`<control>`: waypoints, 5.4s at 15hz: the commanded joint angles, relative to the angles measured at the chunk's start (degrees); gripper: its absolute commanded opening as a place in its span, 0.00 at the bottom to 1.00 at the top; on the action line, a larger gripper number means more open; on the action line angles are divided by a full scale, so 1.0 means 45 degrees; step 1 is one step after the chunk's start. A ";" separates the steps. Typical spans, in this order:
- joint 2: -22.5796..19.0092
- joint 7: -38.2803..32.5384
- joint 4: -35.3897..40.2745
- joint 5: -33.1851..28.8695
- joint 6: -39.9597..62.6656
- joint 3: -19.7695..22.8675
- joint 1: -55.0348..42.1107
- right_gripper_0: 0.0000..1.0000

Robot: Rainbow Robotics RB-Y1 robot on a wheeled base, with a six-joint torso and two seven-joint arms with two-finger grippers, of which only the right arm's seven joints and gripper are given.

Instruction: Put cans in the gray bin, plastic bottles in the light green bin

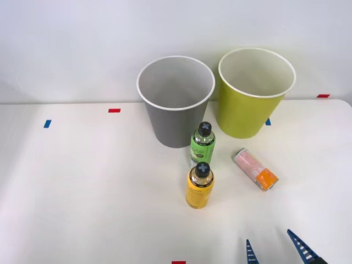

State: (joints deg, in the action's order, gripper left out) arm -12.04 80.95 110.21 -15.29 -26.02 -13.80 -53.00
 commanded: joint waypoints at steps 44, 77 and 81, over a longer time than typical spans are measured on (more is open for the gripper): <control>-0.1914 0.1602 0.0781 0.3125 0.0293 -0.0723 0.2188 1.00; -0.7363 -0.6875 0.4688 0.5097 2.1836 -0.3633 1.3945 1.00; -0.8750 -0.6680 0.4688 0.7969 2.2949 -0.3633 1.5391 1.00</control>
State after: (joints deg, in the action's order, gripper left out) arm -49.19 50.54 131.34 17.83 76.46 -30.15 14.64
